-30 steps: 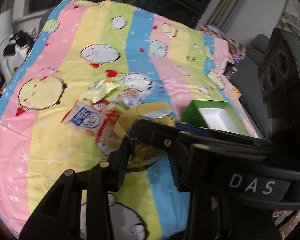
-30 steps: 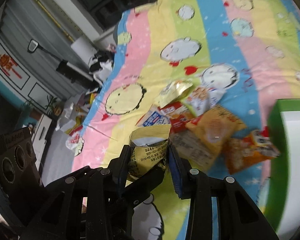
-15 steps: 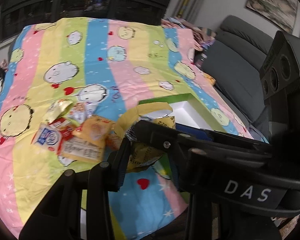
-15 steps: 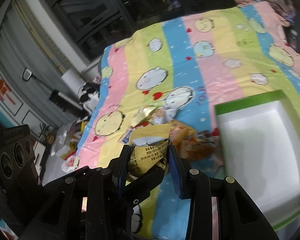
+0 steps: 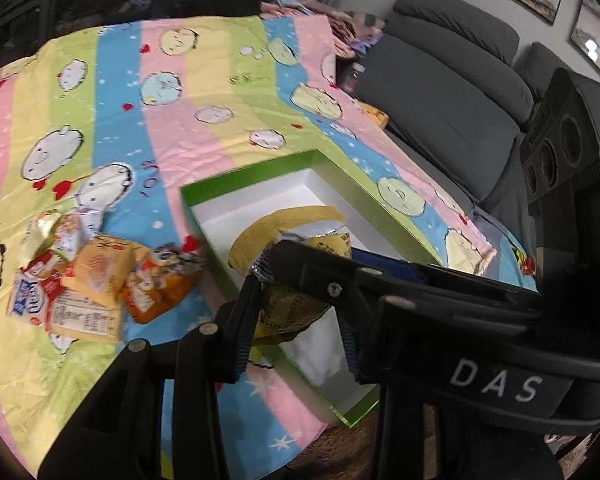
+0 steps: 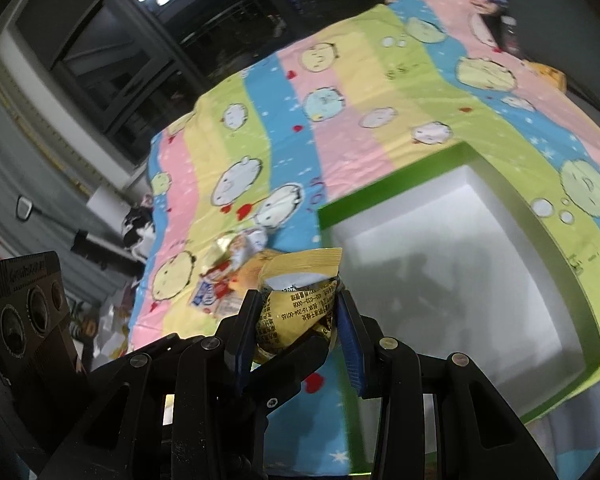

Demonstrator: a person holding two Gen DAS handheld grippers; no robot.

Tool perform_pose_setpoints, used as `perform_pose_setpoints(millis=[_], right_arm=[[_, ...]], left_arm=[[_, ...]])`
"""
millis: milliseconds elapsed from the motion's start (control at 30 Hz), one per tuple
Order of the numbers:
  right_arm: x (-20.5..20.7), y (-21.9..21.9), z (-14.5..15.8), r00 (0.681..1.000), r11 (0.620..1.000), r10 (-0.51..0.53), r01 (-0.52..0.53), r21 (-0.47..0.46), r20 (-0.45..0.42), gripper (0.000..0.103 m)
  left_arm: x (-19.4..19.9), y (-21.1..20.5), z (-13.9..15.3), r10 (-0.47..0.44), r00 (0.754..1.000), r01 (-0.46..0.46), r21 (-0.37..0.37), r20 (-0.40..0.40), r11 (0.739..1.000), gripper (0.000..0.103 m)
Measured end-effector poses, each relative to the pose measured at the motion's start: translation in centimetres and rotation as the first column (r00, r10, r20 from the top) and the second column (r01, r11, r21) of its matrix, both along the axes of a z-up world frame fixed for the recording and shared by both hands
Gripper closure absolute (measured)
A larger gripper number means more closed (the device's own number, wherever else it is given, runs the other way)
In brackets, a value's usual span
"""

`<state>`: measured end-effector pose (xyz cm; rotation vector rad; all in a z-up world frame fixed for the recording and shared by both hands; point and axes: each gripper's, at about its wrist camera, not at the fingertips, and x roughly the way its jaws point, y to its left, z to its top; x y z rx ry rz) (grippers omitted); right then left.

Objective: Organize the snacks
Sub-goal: 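Carry the yellow bag with the right tool over the green box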

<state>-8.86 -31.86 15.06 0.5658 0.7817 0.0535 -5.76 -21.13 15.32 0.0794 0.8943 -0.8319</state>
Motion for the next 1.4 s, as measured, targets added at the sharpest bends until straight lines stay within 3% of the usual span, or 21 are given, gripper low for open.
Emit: perform_pose_setpoints(millis=[433, 833, 1400], right_arm=[[-0.1, -4.2, -3.0, 0.995, 0.995, -0.073, 0.077, 0.063, -0.063, 0.063], [1.1, -6.0, -5.7, 0.978, 0.988, -0.12, 0.135, 0.076, -0.173, 0.063], [2.3, -6.5, -7.6, 0.96, 0.985, -0.128, 0.152, 0.08, -0.248, 0.063]], left_arm=[[0.7, -4.0, -2.4, -0.061, 0.996, 0.063, 0.041, -0.065, 0.997, 0.066], [2.5, -6.2, -5.3, -0.094, 0.98, 0.105, 0.056, -0.177, 0.993, 0.066], [3.5, -6.9, -7.0, -0.103, 0.975, 0.13, 0.126, -0.198, 0.984, 0.066]])
